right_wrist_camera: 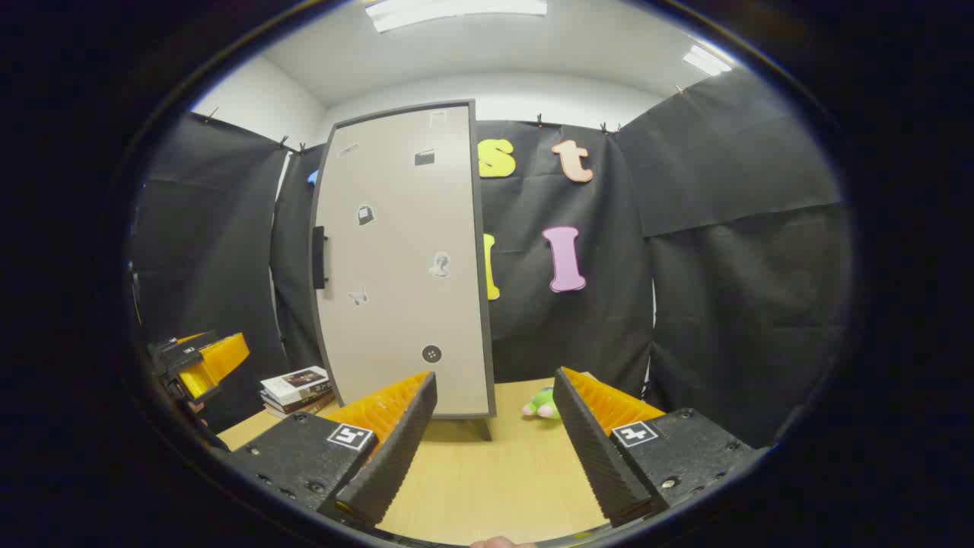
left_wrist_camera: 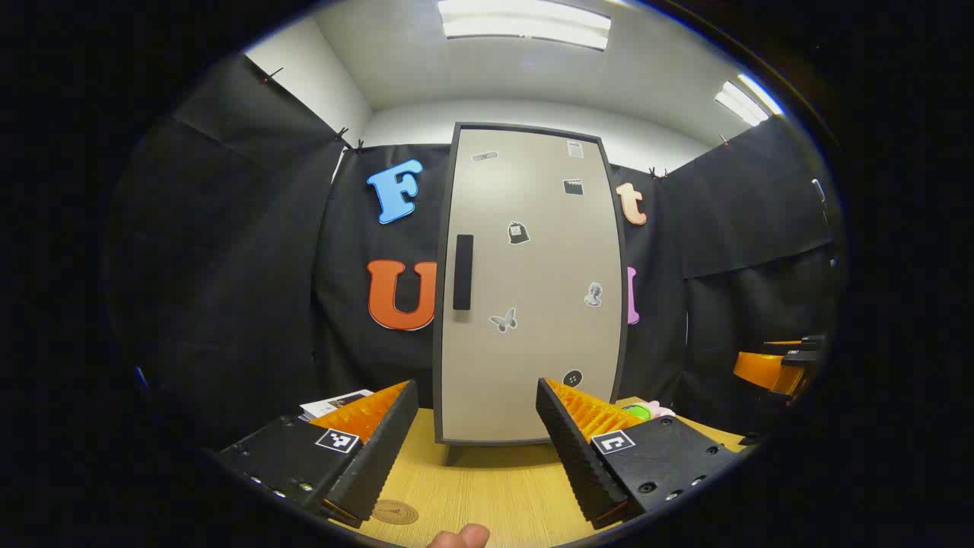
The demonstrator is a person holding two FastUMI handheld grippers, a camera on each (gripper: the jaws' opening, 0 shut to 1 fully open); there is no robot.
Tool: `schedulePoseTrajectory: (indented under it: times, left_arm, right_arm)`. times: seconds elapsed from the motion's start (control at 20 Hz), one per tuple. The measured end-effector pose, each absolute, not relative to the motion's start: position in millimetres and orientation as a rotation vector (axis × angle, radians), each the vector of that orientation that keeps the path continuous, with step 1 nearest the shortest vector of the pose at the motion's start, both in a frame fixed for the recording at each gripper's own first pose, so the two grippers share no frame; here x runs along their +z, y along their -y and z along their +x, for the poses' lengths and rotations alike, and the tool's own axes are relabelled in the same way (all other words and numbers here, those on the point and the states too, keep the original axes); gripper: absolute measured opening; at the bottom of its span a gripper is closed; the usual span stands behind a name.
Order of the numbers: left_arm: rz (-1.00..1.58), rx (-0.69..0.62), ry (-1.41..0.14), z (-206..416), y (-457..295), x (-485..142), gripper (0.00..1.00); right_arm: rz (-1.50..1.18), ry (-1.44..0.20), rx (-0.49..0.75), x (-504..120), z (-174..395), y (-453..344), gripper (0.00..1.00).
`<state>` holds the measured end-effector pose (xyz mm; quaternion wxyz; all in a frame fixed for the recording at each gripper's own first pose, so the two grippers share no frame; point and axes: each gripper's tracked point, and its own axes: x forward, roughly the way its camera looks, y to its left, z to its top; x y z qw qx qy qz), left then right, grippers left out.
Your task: Open the cabinet door with the right hand, grasp the bottle in the cabinet with the left hand and place it on the coaster, then close the cabinet door with the right hand.
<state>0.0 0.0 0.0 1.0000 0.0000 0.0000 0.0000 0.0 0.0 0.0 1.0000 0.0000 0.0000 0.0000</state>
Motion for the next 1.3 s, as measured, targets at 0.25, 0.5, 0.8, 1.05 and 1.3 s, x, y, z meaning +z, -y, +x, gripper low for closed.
schedulePoseTrajectory:
  times: [0.25, 0.5, 0.8, 1.05, 1.3]
  left_arm:
    - [-0.011, 0.002, -0.006, 4.7, -1.5, -4.1, 0.95]
    - [-0.010, 0.003, -0.002, 7.8, -4.3, -2.4, 0.95]
    - [-0.009, -0.007, 0.000, 8.7, -1.1, -2.9, 0.95]
    - [-0.008, -0.003, 0.005, 8.7, -2.7, -2.7, 0.95]
    - [-0.007, -0.005, 0.006, 6.4, -2.5, -1.9, 0.95]
  right_arm:
    - [0.011, 0.002, -0.017, 0.1, 4.0, 5.3, 0.94]
    - [0.010, 0.001, -0.021, -0.8, 5.0, 3.7, 0.94]
    - [0.008, -0.002, -0.025, -1.4, 6.5, 3.4, 0.94]
    - [0.005, 0.000, -0.028, -0.7, 5.4, 3.9, 0.94]
    - [-0.008, 0.000, -0.006, 1.5, 9.4, -2.7, 0.95]
